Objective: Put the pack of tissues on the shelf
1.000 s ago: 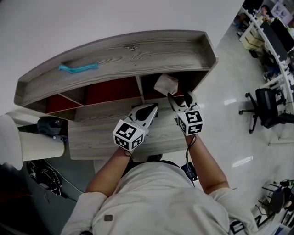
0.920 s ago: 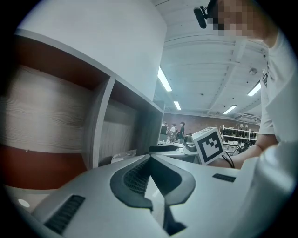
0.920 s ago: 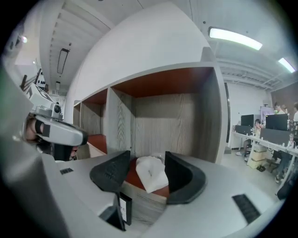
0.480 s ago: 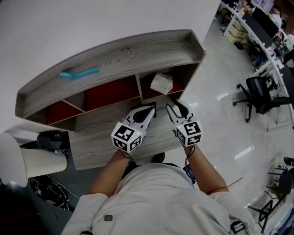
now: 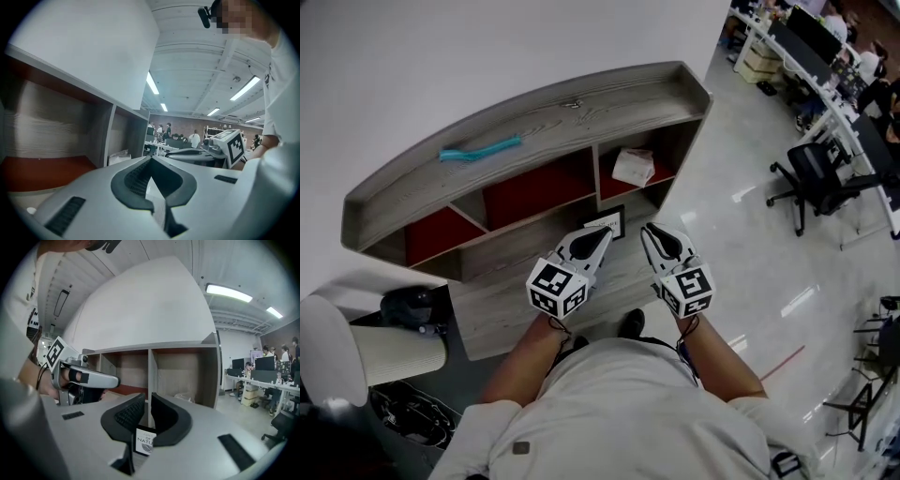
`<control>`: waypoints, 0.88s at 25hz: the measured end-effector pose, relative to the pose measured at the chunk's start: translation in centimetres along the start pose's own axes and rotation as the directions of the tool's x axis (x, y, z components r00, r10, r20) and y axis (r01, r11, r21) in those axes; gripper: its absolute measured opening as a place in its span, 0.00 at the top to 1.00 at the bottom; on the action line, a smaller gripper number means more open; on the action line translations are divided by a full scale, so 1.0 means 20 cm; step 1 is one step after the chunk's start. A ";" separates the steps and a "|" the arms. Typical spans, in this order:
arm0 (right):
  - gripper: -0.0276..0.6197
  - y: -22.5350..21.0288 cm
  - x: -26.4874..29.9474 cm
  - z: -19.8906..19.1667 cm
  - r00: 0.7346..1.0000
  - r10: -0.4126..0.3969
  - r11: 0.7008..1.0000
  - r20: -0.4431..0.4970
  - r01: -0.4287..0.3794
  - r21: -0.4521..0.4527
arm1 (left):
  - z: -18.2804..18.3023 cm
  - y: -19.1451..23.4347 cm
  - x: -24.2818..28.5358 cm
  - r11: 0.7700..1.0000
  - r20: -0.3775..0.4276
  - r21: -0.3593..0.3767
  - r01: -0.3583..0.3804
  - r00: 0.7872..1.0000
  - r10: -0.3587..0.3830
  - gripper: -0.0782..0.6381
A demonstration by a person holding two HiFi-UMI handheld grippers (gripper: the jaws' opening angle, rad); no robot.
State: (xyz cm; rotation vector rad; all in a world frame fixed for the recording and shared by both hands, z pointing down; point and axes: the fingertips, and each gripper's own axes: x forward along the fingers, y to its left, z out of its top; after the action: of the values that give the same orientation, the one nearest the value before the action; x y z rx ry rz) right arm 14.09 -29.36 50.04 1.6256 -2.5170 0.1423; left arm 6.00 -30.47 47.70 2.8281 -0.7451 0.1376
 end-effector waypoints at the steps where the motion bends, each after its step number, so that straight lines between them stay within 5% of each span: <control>1: 0.87 0.04 -0.02 0.00 1.000 -0.003 1.000 0.002 0.003 0.002 | -0.01 -0.01 -0.04 1.000 -0.003 0.004 0.007 1.000 -0.007 0.87; 22: 0.92 0.78 -0.39 0.00 0.995 -0.104 0.995 0.014 0.104 -0.002 | -0.17 -0.14 -0.72 0.992 -0.030 0.013 0.127 0.991 -0.127 0.87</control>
State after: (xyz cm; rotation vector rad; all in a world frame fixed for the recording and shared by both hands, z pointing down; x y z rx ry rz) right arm 2.98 -15.84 48.73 1.7573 -2.4345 0.1163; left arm -5.23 -20.40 48.50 2.8714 -0.5579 0.1638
